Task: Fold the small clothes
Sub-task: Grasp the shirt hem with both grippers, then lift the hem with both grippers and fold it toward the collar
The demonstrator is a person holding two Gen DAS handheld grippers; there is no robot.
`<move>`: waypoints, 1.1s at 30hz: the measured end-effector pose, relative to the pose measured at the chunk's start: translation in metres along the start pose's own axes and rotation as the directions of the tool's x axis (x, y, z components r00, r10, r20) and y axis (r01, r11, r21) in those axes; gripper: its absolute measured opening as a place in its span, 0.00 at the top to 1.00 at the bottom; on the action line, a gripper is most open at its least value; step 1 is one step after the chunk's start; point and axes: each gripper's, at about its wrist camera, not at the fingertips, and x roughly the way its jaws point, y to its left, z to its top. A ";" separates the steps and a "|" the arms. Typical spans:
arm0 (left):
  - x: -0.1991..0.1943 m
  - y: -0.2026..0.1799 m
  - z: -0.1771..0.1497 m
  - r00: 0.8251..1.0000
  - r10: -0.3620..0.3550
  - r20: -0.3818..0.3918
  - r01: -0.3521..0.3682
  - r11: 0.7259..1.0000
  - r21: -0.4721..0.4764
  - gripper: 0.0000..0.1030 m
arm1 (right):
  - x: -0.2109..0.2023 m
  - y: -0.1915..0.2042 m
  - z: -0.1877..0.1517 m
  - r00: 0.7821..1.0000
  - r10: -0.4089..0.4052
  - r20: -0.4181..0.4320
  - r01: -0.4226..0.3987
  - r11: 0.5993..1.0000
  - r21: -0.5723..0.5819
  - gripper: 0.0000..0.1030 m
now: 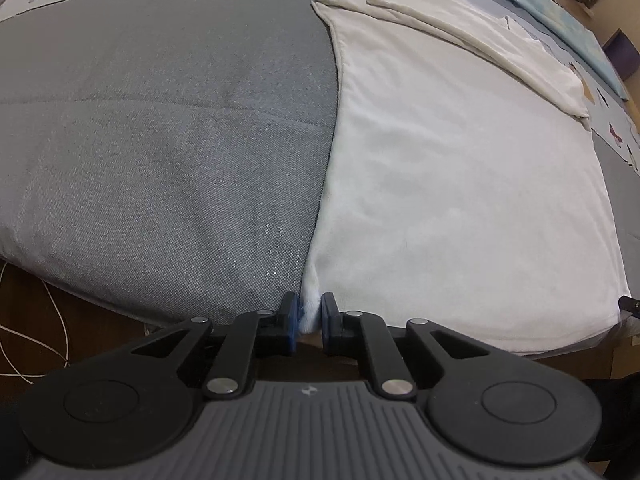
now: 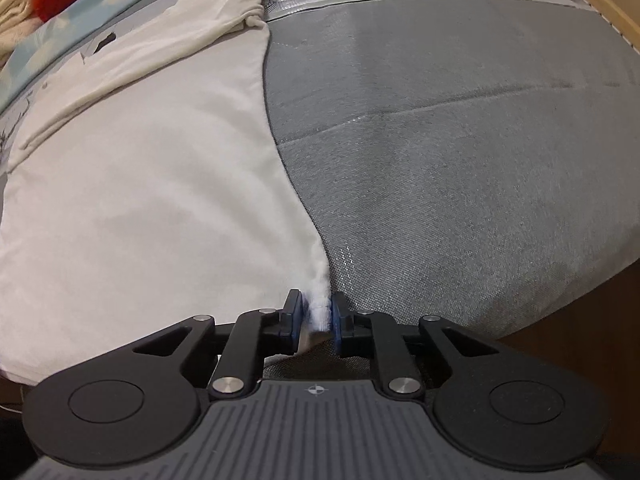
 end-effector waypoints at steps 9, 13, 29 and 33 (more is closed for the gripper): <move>0.001 -0.001 0.001 1.000 0.003 0.000 -0.003 1.000 0.005 0.89 | 0.000 0.001 -0.001 1.000 -0.003 0.000 0.003 1.000 -0.004 0.84; 0.001 -0.001 0.001 1.000 0.003 0.001 -0.003 1.000 0.005 0.89 | 0.000 0.001 0.000 1.000 -0.004 -0.001 0.004 1.000 -0.006 0.84; -0.043 -0.015 0.013 0.995 -0.029 0.095 0.015 0.990 0.140 0.94 | -0.053 -0.003 0.020 0.982 0.132 0.134 -0.139 0.990 0.040 0.94; -0.084 -0.025 0.014 0.987 -0.061 0.152 0.027 0.975 0.219 0.94 | -0.090 -0.006 0.029 0.963 0.179 0.201 -0.191 0.981 0.038 0.94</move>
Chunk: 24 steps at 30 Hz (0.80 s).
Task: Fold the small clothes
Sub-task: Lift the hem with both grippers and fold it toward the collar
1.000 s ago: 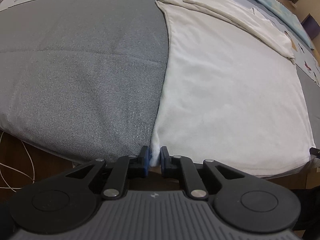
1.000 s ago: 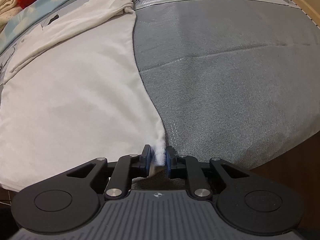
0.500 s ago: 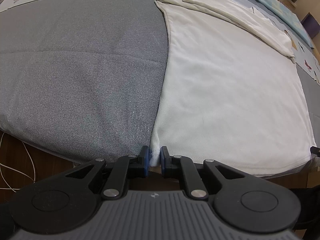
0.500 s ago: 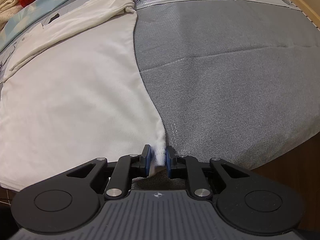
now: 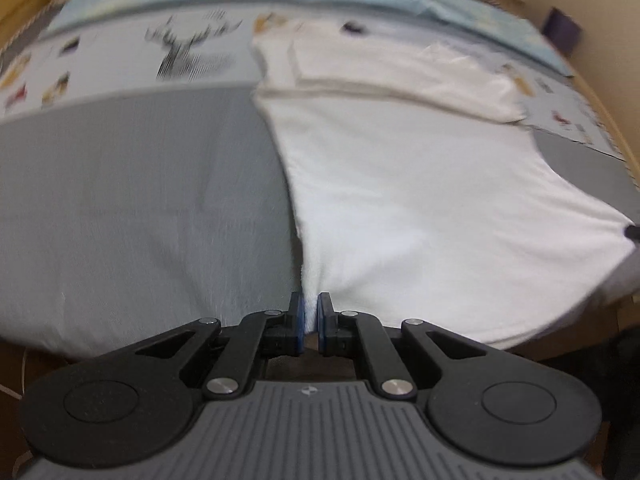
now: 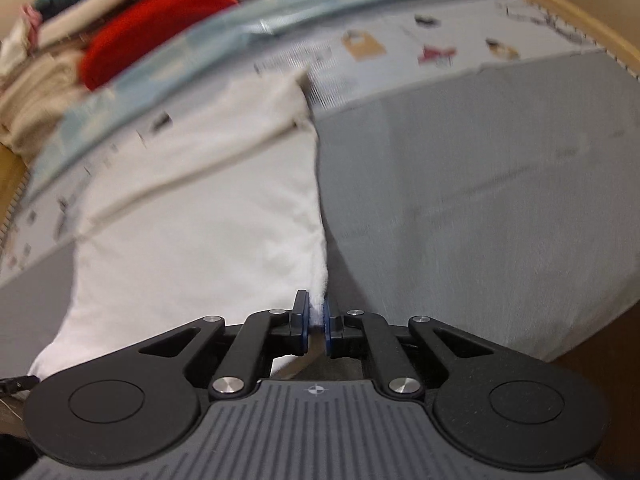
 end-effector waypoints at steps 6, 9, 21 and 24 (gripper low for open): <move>-0.068 -0.006 -0.018 0.994 -0.061 0.093 0.048 0.991 0.126 0.94 | -0.063 -0.002 0.000 0.997 0.064 0.048 -0.061 0.996 -0.062 0.94; -0.103 0.000 -0.038 0.990 -0.096 0.106 0.077 0.982 0.175 0.94 | -0.098 -0.009 -0.011 0.993 0.102 0.054 -0.096 0.989 -0.110 0.94; -0.076 0.031 0.009 0.985 -0.133 0.106 0.115 0.980 0.161 0.94 | -0.083 -0.026 0.025 0.985 0.167 0.032 -0.166 0.986 -0.021 0.95; -0.018 0.043 0.063 0.988 -0.115 0.105 0.107 0.991 0.081 0.93 | -0.020 -0.013 0.062 0.995 0.093 0.024 -0.093 0.995 -0.024 0.95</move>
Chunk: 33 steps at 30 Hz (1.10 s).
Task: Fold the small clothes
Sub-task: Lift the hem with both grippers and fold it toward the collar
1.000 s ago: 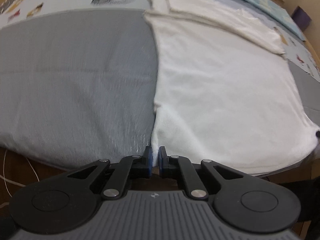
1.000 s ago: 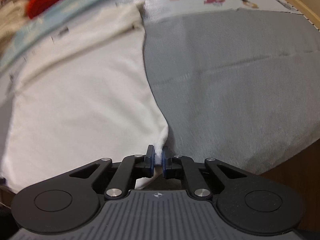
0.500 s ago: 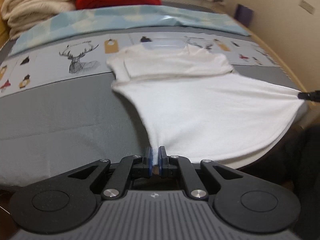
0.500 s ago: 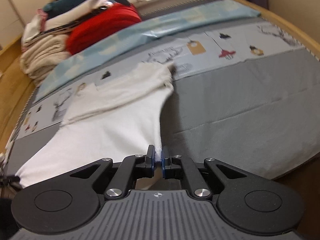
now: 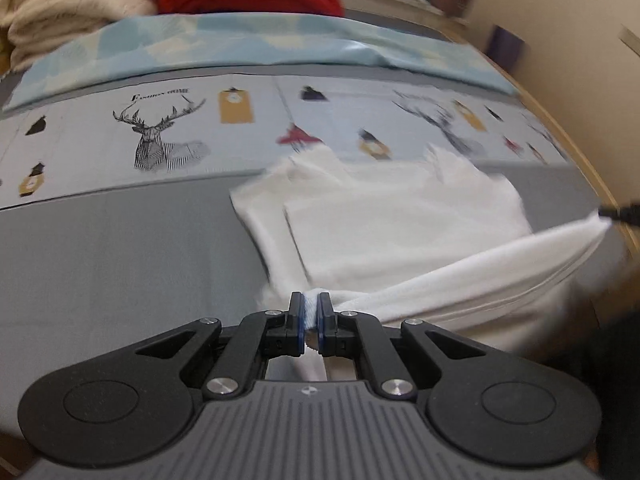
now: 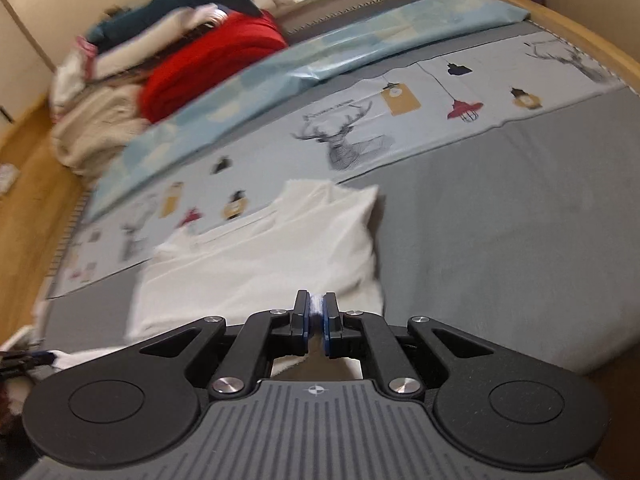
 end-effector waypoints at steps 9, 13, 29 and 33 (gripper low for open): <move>0.076 0.044 0.015 0.996 -0.010 -0.094 -0.009 0.981 -0.196 0.90 | 0.093 -0.025 0.013 0.993 -0.118 -0.009 0.118 0.993 0.030 0.88; 0.081 0.033 0.021 0.997 0.014 -0.077 -0.021 0.996 -0.088 0.79 | 0.097 -0.011 0.009 0.992 -0.126 -0.005 0.125 0.987 -0.105 0.83; 0.140 0.041 0.048 0.996 0.001 -0.093 -0.026 0.963 -0.268 0.74 | 0.153 -0.008 0.014 0.987 -0.145 -0.066 0.141 0.989 -0.054 0.77; 0.153 0.040 0.053 0.994 0.001 -0.110 -0.030 0.963 -0.269 0.74 | 0.164 -0.005 0.018 0.983 -0.166 -0.075 0.161 0.984 -0.070 0.77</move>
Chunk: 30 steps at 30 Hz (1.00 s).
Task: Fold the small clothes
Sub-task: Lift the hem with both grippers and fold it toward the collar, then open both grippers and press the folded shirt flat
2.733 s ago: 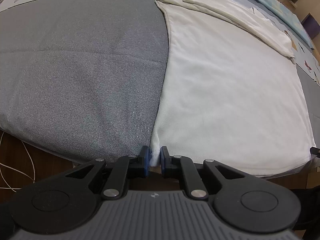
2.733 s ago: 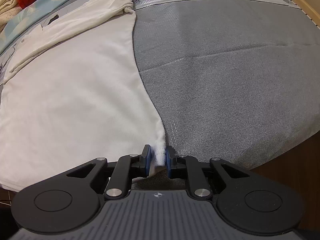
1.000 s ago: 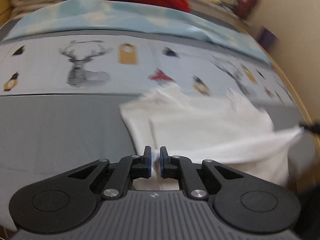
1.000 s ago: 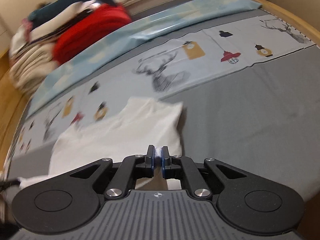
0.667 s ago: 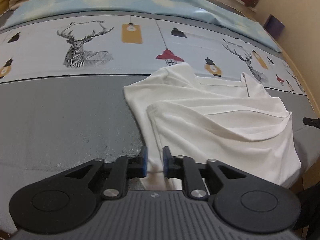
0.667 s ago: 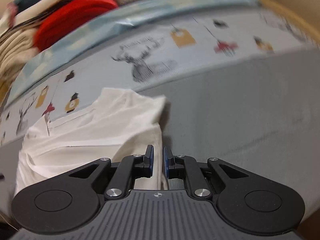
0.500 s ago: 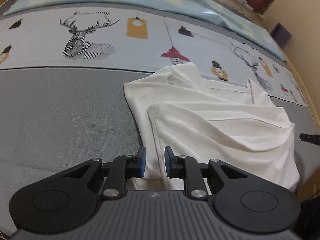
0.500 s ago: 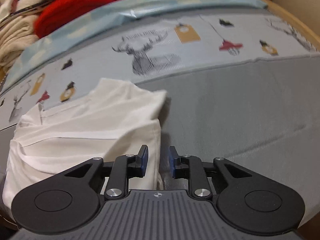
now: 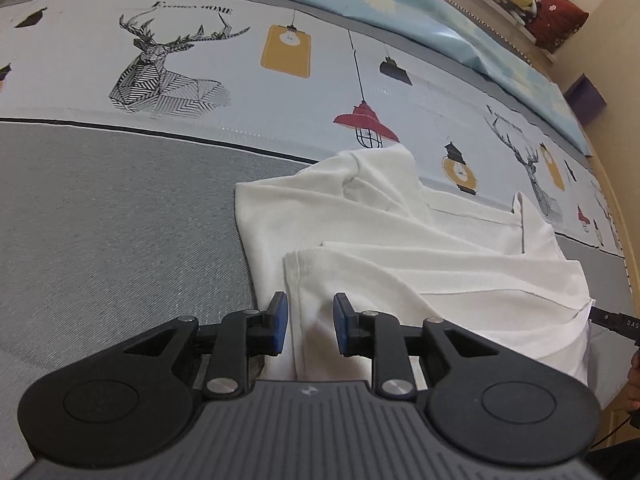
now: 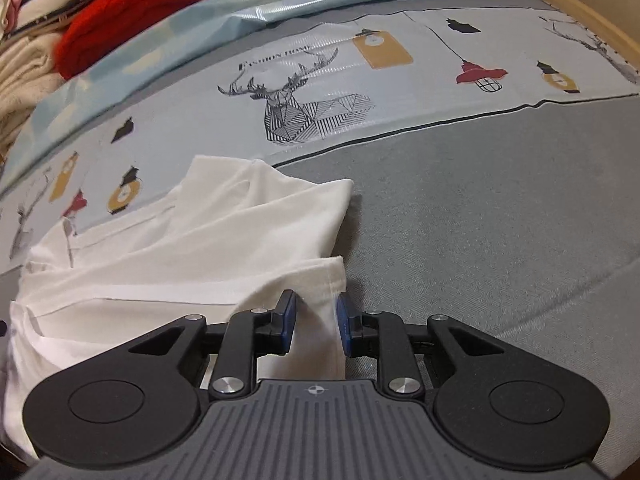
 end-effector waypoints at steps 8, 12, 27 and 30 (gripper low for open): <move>0.018 -0.007 0.007 0.999 0.043 -0.028 -0.042 0.999 0.034 0.88 | 0.002 0.005 0.005 1.000 -0.010 0.015 0.010 1.000 -0.006 0.91; -0.012 -0.013 0.012 0.995 0.040 0.094 -0.047 0.996 0.077 0.95 | -0.023 0.008 0.007 0.994 -0.017 0.105 0.012 0.999 0.046 0.96; -0.038 -0.017 0.048 0.913 0.133 0.386 -0.133 0.991 -0.026 0.93 | -0.025 0.041 0.057 0.907 -0.038 0.418 0.015 0.998 0.058 0.95; -0.035 -0.007 0.051 0.936 0.121 0.331 -0.103 0.992 -0.071 0.92 | -0.010 0.043 0.062 0.923 -0.122 0.364 0.092 0.991 0.101 0.85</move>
